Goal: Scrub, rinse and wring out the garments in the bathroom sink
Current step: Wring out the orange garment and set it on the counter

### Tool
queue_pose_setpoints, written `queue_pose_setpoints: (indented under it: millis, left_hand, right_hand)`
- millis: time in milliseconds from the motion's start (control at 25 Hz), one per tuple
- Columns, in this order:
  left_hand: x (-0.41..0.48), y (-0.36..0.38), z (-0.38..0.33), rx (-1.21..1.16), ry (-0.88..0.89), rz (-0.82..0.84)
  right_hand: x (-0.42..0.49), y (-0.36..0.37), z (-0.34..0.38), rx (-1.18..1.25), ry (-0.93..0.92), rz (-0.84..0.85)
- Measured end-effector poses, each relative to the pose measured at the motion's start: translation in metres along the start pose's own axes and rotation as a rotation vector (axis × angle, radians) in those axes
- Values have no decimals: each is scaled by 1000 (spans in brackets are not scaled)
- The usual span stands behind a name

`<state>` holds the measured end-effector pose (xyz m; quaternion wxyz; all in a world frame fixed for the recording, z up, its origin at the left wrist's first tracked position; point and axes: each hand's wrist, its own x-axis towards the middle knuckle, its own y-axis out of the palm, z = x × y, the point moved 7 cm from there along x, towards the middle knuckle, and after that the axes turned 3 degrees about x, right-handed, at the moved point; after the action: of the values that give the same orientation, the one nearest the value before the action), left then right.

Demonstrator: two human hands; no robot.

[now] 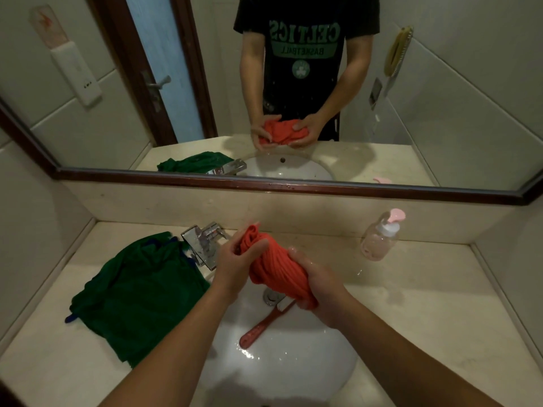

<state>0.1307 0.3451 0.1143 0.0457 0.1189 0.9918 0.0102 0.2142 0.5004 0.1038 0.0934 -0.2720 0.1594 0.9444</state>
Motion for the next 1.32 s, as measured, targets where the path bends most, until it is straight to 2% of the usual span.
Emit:
queue_pose_setpoints:
  millis: [120,280,360,440,520,640,680,800,960,1080,1200,1320]
  left_hand:
    - [3,12,2,-272,-61,-5]
    - [8,16,1,-529,-123,19]
    - [6,17,-2,-468,-149,-50]
    - [6,20,-4,-323,-169,-162]
    - [6,22,-3,-253,-191,-255]
    - [9,19,-2,-165,-209,-332]
    - [10,19,-5,-124,-207,-336]
    - [10,22,-11,-46,-216,-347]
    - [5,26,-12,-8,-259,-356]
    - [-1,31,-15,31,-270,-363]
    - [-5,33,-11,61,-269,-371]
    - [-6,33,-2,69,-290,-353]
  right_hand:
    - [-3,15,-10,166,145,72]
    - [-4,19,-12,136,238,99]
    - [-3,14,-6,51,179,24]
    - [-3,3,8,-148,-2,-126]
    - [-1,-3,27,-463,-223,-215]
    - [2,4,42,-1030,-422,-224]
    - [2,4,45,-1064,-460,-246]
    - [1,3,50,-949,-489,-251]
    - [-3,13,56,-1210,-629,-236]
    - [-6,21,52,-1385,-795,-120]
    - [0,17,47,-1437,-809,-152]
    - [7,8,39,-1313,-758,-209]
